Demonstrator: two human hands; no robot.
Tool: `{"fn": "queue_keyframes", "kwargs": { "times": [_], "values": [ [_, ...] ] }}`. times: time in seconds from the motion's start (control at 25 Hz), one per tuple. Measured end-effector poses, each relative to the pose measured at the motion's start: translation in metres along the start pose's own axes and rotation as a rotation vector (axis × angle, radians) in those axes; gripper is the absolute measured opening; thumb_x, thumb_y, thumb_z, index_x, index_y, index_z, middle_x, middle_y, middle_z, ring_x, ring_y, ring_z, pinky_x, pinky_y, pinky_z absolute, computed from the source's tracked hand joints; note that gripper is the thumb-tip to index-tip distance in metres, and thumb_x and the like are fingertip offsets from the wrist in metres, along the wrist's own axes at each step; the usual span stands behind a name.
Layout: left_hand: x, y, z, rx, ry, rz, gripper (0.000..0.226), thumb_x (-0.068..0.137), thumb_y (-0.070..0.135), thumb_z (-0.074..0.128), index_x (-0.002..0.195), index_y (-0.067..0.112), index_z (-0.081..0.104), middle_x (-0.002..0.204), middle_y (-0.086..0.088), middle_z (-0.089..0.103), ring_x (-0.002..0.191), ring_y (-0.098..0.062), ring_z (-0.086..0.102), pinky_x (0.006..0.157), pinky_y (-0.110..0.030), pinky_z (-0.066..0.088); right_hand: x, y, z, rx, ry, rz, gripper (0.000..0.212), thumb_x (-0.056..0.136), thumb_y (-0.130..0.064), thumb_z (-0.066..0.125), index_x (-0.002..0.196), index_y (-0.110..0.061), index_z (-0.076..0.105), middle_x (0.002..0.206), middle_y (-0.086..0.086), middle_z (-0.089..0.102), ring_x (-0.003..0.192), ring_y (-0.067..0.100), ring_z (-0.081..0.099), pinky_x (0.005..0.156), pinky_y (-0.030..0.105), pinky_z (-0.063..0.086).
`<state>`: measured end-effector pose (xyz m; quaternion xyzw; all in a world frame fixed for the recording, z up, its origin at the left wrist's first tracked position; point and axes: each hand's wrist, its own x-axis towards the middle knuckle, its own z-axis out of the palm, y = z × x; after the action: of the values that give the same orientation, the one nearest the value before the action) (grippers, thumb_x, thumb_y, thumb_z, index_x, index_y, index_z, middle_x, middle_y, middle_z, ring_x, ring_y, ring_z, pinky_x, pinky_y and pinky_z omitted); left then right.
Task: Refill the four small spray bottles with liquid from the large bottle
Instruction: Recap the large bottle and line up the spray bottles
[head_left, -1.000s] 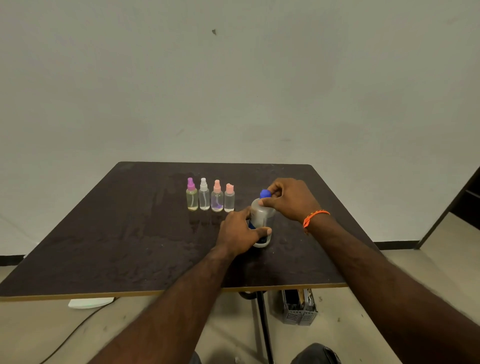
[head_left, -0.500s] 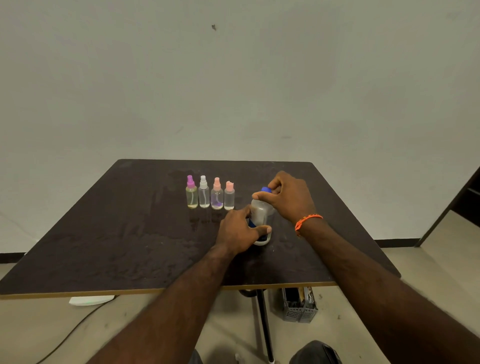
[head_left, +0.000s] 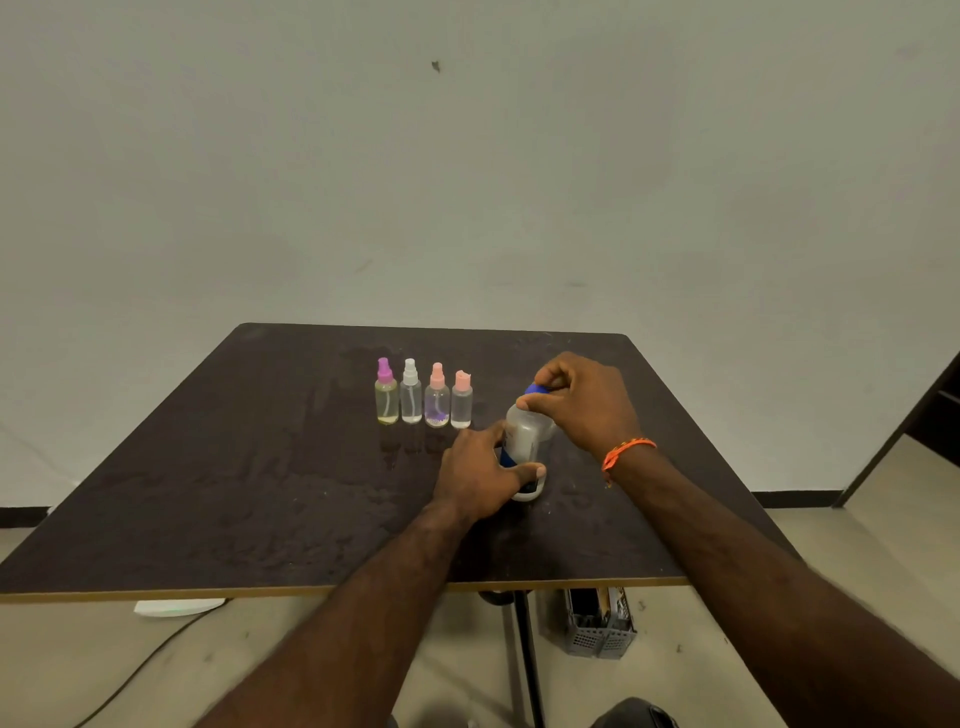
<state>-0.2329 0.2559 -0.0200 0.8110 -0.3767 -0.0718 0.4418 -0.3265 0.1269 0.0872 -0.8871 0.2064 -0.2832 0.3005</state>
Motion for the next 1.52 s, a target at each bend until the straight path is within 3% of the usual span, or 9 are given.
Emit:
{"fn": "queue_keyframes", "kwargs": {
  "times": [0.16,0.28,0.4,0.56,0.8,0.92,1.08,1.32,1.52],
  "values": [
    [0.000,-0.003,0.002,0.008,0.005,0.000,0.077,0.069,0.067,0.080,0.131,0.022,0.066,0.121,0.008,0.074,0.107,-0.008,0.069,0.096,-0.041,0.061,-0.012,0.007,0.019,-0.117,-0.013,-0.037,0.059,0.068,-0.056,0.083,0.109,-0.025,0.053,0.102,-0.009,0.059,0.086,0.009,0.057,0.073,0.022,0.047],
    [0.000,-0.002,0.000,-0.013,-0.012,-0.009,0.079,0.066,0.069,0.079,0.130,0.024,0.067,0.119,0.010,0.075,0.105,-0.006,0.070,0.096,-0.040,0.061,-0.019,0.013,0.016,0.155,-0.041,-0.064,0.062,0.084,-0.034,0.076,0.138,-0.021,0.049,0.134,-0.010,0.054,0.112,0.005,0.057,0.095,0.026,0.050],
    [0.001,-0.003,-0.001,0.004,-0.020,0.006,0.082,0.065,0.072,0.077,0.132,0.025,0.066,0.120,0.009,0.075,0.105,-0.008,0.070,0.096,-0.041,0.060,-0.014,0.014,0.007,0.187,-0.024,-0.108,0.033,0.089,-0.012,0.070,0.121,-0.019,0.070,0.119,-0.006,0.070,0.106,0.002,0.065,0.098,0.031,0.053],
    [0.002,-0.004,0.002,0.033,-0.015,0.006,0.073,0.075,0.059,0.084,0.134,0.022,0.064,0.123,0.005,0.074,0.106,-0.010,0.069,0.096,-0.039,0.060,-0.009,0.008,0.008,0.111,0.043,-0.003,0.028,0.075,-0.028,0.086,0.095,-0.020,0.069,0.088,-0.007,0.069,0.075,0.005,0.062,0.072,0.022,0.056],
    [0.000,-0.004,0.001,-0.002,-0.011,-0.001,0.074,0.075,0.057,0.086,0.136,0.021,0.064,0.128,0.006,0.073,0.111,-0.011,0.069,0.098,-0.038,0.060,-0.013,0.005,0.015,0.158,-0.042,-0.069,0.045,0.090,-0.028,0.071,0.131,-0.017,0.058,0.124,-0.006,0.062,0.108,0.008,0.060,0.095,0.029,0.053],
    [-0.001,-0.004,0.000,0.006,-0.028,-0.010,0.075,0.074,0.058,0.085,0.137,0.023,0.063,0.130,0.005,0.072,0.115,-0.013,0.068,0.100,-0.040,0.059,-0.010,0.008,0.009,0.166,-0.043,-0.072,0.033,0.090,-0.019,0.071,0.122,-0.017,0.069,0.116,-0.003,0.071,0.104,0.005,0.066,0.096,0.032,0.055],
    [-0.001,-0.003,-0.001,0.015,-0.044,-0.027,0.094,0.062,0.079,0.071,0.138,0.025,0.062,0.129,0.007,0.072,0.115,-0.013,0.067,0.101,-0.044,0.058,-0.007,0.011,0.009,0.193,0.048,0.008,0.043,0.068,-0.032,0.091,0.093,-0.019,0.060,0.087,-0.004,0.072,0.074,0.008,0.069,0.071,0.025,0.059],
    [-0.001,-0.007,0.000,-0.017,-0.060,-0.037,0.098,0.059,0.080,0.072,0.140,0.027,0.061,0.130,0.011,0.072,0.115,-0.009,0.068,0.101,-0.042,0.059,-0.009,0.009,0.011,0.191,-0.110,-0.104,0.049,0.087,-0.024,0.073,0.132,-0.020,0.054,0.120,-0.008,0.067,0.108,0.003,0.063,0.095,0.025,0.053],
    [-0.001,-0.007,0.000,0.012,-0.074,-0.019,0.094,0.060,0.080,0.070,0.139,0.028,0.062,0.128,0.011,0.072,0.114,-0.009,0.067,0.100,-0.043,0.058,-0.011,0.016,0.012,0.201,0.023,-0.017,0.041,0.077,-0.031,0.085,0.112,-0.022,0.064,0.099,-0.011,0.069,0.090,0.000,0.067,0.085,0.022,0.058]
  ]
}}
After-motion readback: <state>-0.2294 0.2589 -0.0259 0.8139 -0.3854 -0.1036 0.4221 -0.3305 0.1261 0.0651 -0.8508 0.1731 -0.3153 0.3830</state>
